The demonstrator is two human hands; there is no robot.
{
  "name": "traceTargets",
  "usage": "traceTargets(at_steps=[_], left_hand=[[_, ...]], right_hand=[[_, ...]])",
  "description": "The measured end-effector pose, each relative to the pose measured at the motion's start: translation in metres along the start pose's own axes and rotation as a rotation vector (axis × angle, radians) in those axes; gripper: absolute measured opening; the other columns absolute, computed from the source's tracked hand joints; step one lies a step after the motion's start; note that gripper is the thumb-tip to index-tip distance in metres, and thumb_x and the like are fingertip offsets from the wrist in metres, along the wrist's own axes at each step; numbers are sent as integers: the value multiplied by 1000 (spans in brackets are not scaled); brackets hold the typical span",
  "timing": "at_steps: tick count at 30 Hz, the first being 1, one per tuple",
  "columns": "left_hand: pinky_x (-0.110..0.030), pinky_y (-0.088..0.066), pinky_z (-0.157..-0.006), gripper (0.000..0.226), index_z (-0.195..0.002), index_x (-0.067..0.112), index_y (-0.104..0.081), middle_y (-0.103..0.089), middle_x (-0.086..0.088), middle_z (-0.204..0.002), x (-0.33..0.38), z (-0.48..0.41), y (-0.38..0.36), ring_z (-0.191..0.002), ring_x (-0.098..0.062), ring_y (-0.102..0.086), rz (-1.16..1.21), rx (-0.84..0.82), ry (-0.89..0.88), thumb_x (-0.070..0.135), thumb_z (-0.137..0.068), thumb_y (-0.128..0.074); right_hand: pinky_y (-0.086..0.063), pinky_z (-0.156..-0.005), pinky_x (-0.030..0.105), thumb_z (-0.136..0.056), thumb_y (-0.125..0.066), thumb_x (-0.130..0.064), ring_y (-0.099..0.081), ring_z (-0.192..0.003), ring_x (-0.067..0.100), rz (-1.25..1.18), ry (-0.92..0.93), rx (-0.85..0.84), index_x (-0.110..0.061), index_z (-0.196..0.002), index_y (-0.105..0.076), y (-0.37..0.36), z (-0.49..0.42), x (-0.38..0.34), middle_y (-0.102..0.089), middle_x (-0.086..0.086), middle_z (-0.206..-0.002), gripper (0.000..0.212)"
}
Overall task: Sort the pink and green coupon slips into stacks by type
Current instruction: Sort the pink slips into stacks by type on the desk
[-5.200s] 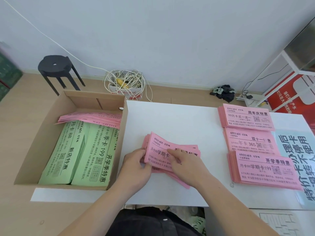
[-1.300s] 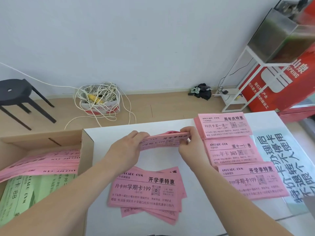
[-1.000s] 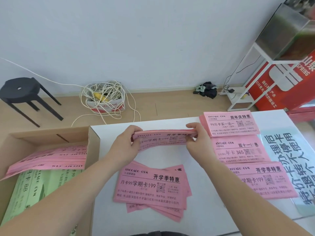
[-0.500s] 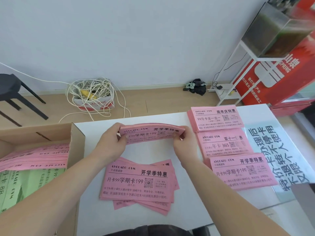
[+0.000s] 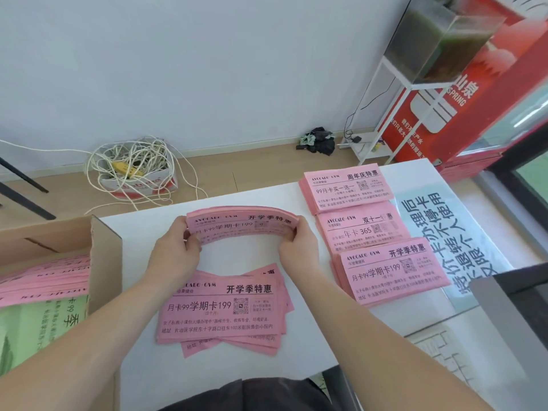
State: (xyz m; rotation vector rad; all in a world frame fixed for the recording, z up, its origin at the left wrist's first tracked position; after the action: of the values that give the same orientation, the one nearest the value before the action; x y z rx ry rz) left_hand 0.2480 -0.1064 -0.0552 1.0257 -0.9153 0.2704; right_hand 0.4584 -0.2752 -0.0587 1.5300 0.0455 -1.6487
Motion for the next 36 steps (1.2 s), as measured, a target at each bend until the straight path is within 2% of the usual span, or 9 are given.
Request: traceTargets(at_steps=[4,8,11,13,16,20,25,32,36], left_hand=[[-41,-52,-77,18,-112,29,-52,-69,3,-93,6,7,0,-84,-23,-68,-5,26,-23,14,-101,-51],[-35,-43,-75,16,-117,20,-49,-67,-5,-103,4,12,-20,-93,-28,-64,-35,-16,29,13,-103,-49],[-36,-48,-76,10,-113,20,-52,-67,-3,-104,6,12,-16,-94,-28,-66,35,-14,68,16,-104,-49],[-39,-55,-74,5,-103,22,-54,-69,-3,-97,11,16,-6,-85,-25,-68,82,-30,80,18,-104,-51],[-35,-50,-59,6,-99,22,-59,-72,-8,-79,26,25,10,-62,-20,-61,135,-97,67,20,-103,-55],[-31,-42,-56,6,-100,19,-64,-70,-10,-67,45,46,14,-50,-16,-49,257,-190,88,20,-103,-59],[-30,-45,-52,7,-105,16,-63,-72,-14,-72,73,76,-21,-52,-17,-55,364,-279,115,18,-104,-56],[-27,-49,-55,7,-105,20,-59,-73,-7,-80,134,111,-132,-53,-13,-60,480,-397,86,22,-105,-52],[-26,-53,-56,6,-108,23,-57,-72,-3,-87,153,116,-176,-57,-8,-63,483,-407,65,22,-105,-52]], right_hand=[[-43,-75,29,-101,-41,-7,-60,-93,14,-23,-3,28,-24,-111,-54,10,8,7,-63,-11,-99,24],[-45,-75,32,-98,-40,-4,-60,-93,19,43,-18,-3,-22,-109,-53,9,7,6,-62,-8,-97,25],[-37,-59,28,-97,-41,-5,-58,-80,13,104,5,-18,-19,-101,-54,17,3,-5,-59,-9,-91,20],[-38,-58,30,-100,-41,-10,-57,-77,12,122,15,-21,-19,-99,-55,27,1,-10,-60,-8,-90,17],[-57,-68,39,-102,-42,-14,-64,-84,20,25,24,-38,-21,-102,-58,44,0,-19,-66,-3,-95,17],[-52,-51,26,-105,-42,-16,-66,-70,19,5,34,-35,-19,-100,-58,69,10,-23,-68,1,-93,18],[-50,-72,39,-107,-41,-23,-61,-82,15,157,63,89,-23,-111,-57,112,23,-9,-64,-9,-91,16],[-46,-72,39,-107,-41,-26,-61,-89,23,411,-48,296,-26,-133,-49,220,32,43,-64,-4,-105,27],[-43,-74,37,-104,-43,-15,-53,-94,21,474,-82,278,-19,-143,-44,249,34,66,-58,2,-122,40]])
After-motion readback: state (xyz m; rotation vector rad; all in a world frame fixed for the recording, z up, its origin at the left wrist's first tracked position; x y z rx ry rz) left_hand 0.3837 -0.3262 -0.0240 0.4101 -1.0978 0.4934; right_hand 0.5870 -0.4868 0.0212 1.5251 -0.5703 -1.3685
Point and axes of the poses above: each hand's wrist, its own z-axis away from the middle knuckle, its own y-axis out of the back of the hand, x = y × z, the point moved 8 cm from there along -z, towards the middle knuckle
